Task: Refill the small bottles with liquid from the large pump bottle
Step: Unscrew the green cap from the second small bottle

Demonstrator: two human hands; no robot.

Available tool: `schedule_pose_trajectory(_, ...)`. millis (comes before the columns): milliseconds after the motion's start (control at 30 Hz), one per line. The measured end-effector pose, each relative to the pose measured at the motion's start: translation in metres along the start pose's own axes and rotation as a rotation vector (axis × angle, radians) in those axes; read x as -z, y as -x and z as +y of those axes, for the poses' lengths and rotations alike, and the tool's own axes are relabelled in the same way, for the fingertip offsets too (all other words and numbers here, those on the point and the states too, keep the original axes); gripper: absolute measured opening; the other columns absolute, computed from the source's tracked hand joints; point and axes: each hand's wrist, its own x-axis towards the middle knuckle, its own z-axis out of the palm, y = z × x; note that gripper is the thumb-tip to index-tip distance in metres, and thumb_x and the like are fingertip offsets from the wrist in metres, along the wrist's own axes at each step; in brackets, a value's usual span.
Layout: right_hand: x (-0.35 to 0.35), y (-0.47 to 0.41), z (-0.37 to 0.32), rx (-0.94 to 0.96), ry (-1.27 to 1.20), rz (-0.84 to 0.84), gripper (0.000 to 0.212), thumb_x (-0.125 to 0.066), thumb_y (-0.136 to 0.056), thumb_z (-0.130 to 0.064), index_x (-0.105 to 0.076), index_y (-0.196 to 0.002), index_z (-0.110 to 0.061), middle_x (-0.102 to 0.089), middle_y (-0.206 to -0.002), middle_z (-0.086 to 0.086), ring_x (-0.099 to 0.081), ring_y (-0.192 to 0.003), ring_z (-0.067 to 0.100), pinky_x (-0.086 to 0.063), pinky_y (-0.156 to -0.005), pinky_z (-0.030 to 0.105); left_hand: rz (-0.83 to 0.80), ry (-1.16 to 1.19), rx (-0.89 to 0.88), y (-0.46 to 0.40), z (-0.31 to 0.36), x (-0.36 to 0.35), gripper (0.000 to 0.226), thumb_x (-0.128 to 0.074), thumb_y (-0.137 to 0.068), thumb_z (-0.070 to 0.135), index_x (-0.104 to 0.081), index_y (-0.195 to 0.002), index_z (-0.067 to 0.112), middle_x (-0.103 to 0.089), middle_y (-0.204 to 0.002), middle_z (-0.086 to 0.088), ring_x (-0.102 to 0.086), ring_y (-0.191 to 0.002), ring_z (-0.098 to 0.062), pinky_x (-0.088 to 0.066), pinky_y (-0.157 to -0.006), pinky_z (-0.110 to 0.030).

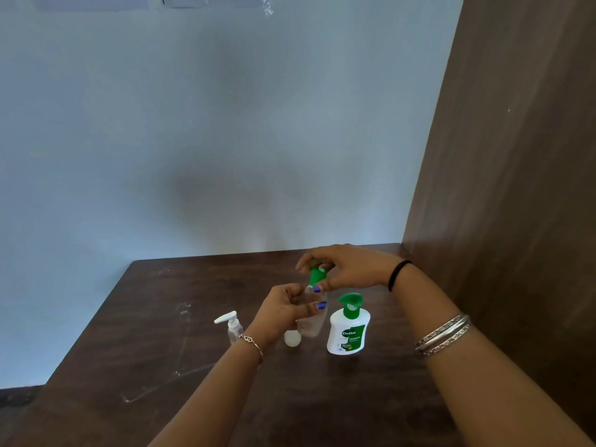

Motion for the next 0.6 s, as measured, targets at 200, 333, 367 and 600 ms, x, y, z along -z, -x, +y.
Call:
schedule_pose_trajectory(200, -0.001, -0.005, -0.005, -0.126, 0.076, 0.095, 0.027, -0.064, -0.086, -0.037, -0.066, -0.084, -0.01, -0.07, -0.082, 0.008, -0.061, -0.062, 0.012, -0.049, -0.064, 0.02, 0.007, -0.059, -0.003, -0.001, 0.002, -0.001, 0.026, -0.071, -0.075, 0.011, -0.067, -0.101, 0.01, -0.07, -0.094, -0.006, -0.063, -0.09, -0.019, -0.051, -0.082, -0.036)
schedule_pose_trajectory(333, 0.005, 0.004, -0.006, 0.014, 0.024, 0.003, 0.027, -0.063, -0.087, -0.014, -0.063, -0.114, -0.018, -0.064, -0.116, 0.0, -0.057, -0.098, 0.009, -0.045, -0.086, 0.021, 0.01, -0.035, -0.009, 0.002, 0.0, 0.0, 0.024, -0.071, -0.075, 0.012, -0.068, -0.098, 0.014, -0.071, -0.098, -0.01, -0.064, -0.093, -0.022, -0.051, -0.085, -0.041)
schedule_pose_trajectory(367, 0.004, 0.003, -0.006, 0.001, 0.007, 0.014, 0.03, -0.064, -0.087, -0.019, -0.061, -0.117, -0.019, -0.062, -0.117, -0.001, -0.056, -0.097, 0.008, -0.045, -0.085, 0.021, 0.013, -0.039, -0.015, 0.003, 0.001, 0.0, 0.023, -0.071, -0.076, 0.012, -0.068, -0.099, 0.014, -0.071, -0.096, -0.008, -0.064, -0.091, -0.02, -0.051, -0.084, -0.038)
schedule_pose_trajectory(600, -0.002, 0.004, -0.009, -0.078, 0.035, 0.033, 0.026, -0.064, -0.088, -0.023, -0.064, -0.11, -0.011, -0.067, -0.101, 0.006, -0.067, -0.092, 0.021, -0.052, -0.08, 0.027, 0.0, -0.058, -0.023, 0.005, 0.001, -0.002, 0.022, -0.071, -0.075, 0.01, -0.068, -0.097, 0.013, -0.07, -0.088, -0.002, -0.063, -0.081, -0.01, -0.051, -0.074, -0.025)
